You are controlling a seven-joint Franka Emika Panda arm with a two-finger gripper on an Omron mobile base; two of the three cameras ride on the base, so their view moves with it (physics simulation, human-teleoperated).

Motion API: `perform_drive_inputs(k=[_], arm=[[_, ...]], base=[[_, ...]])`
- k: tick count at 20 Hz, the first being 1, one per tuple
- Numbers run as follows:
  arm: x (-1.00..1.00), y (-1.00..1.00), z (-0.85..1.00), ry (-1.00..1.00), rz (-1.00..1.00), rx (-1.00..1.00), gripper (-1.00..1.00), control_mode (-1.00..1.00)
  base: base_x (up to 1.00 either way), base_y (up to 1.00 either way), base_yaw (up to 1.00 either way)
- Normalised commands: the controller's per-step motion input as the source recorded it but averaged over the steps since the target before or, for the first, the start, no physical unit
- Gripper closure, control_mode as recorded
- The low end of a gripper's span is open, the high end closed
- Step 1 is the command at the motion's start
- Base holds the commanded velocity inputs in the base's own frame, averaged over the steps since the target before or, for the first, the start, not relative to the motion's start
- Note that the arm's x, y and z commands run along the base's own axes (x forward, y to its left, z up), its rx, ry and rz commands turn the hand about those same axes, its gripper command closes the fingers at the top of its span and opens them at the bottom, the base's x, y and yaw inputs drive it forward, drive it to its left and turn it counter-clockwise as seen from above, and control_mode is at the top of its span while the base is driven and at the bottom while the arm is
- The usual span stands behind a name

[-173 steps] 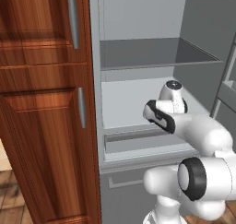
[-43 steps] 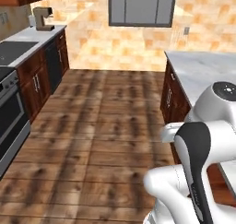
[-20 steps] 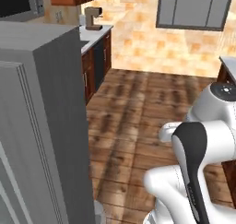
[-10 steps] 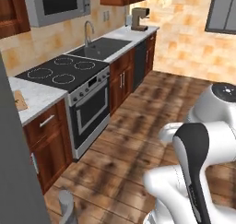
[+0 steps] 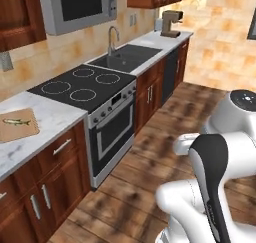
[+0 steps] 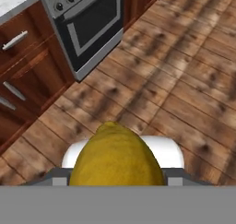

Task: Retrieve a lemon from the fridge and place it on the cutting board with the fish.

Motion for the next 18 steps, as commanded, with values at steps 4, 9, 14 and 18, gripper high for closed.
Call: perform_drive_inputs(k=[4, 9, 14, 18], arm=[[0.00, 0.00, 0.00, 0.00, 0.00, 0.00, 1.00, 1.00], [0.00, 0.00, 0.00, 0.00, 0.00, 0.00, 1.00, 1.00], [0.00, 0.00, 0.00, 0.00, 0.00, 0.00, 1.00, 1.00], [0.00, 0.00, 0.00, 0.00, 0.00, 0.00, 1.00, 1.00]], base=[[0.67, 0.17, 0.30], [0.53, 0.03, 0.51], [0.36, -0.03, 0.65], [0.64, -0.52, 0.73]])
